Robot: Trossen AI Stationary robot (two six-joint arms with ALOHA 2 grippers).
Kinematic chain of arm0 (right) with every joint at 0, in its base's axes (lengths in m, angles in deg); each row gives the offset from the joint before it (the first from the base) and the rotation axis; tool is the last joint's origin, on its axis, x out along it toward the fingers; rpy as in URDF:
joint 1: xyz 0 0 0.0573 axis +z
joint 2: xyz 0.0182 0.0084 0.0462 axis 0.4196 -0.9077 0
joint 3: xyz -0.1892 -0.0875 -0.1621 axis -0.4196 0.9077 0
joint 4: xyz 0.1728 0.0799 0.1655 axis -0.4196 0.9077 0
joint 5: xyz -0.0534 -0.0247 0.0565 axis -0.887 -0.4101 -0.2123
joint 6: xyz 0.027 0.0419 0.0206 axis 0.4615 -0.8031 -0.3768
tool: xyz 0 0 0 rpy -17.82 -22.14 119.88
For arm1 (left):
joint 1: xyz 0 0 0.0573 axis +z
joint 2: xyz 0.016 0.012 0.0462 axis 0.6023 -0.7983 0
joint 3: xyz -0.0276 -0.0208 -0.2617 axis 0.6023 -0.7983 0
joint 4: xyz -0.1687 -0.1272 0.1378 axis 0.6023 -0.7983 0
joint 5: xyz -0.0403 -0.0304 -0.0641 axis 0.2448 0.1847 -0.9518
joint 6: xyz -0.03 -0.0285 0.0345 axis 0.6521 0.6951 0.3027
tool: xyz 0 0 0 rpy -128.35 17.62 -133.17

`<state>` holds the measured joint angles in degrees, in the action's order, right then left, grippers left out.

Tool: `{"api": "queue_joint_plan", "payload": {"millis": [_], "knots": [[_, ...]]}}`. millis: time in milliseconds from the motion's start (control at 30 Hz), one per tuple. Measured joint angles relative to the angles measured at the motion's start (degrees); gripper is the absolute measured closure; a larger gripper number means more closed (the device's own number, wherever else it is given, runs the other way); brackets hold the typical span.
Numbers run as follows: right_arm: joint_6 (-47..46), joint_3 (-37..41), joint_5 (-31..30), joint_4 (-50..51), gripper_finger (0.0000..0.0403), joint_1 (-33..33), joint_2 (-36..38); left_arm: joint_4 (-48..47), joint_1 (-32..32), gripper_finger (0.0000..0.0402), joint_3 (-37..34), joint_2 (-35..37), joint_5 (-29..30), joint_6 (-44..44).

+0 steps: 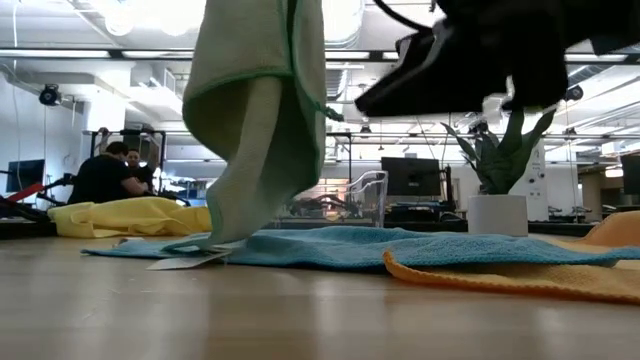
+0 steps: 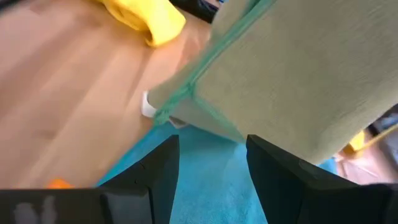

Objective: Fold microfiber towels
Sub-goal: Fold the green towel

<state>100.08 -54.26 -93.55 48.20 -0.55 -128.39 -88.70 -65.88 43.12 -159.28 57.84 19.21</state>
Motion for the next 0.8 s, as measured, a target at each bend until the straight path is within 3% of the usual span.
{"api": "queue_joint_plan", "payload": {"millis": [167, 400, 500, 700, 800], "knots": [[2.0, 0.0, -11.4, -7.7, 0.0225, 1.5, -5.7, 0.0, 0.0, 0.0402, 0.0, 0.0, 0.0, 0.0], [6.9, -0.1, -13.6, -22.2, 0.0225, 2.0, -12.9, 0.0, 0.0, 0.0401, 0.0, 0.0, 0.0, 0.0], [9.4, -1.9, -16.5, -22.3, 0.0225, 2.6, -16.0, 0.0, 0.0, 0.0401, 0.0, 0.0, 0.0, 0.0], [17.1, -8.5, -29.3, -22.4, 0.0225, 3.8, -22.6, 0.0, 0.0, 0.0402, 0.0, 0.1, 0.0, 0.0], [19.5, -12.4, -32.9, -22.4, 0.0225, 3.8, -25.6, 0.0, 0.0, 0.0402, 0.0, 0.1, 0.0, 0.0]]}}
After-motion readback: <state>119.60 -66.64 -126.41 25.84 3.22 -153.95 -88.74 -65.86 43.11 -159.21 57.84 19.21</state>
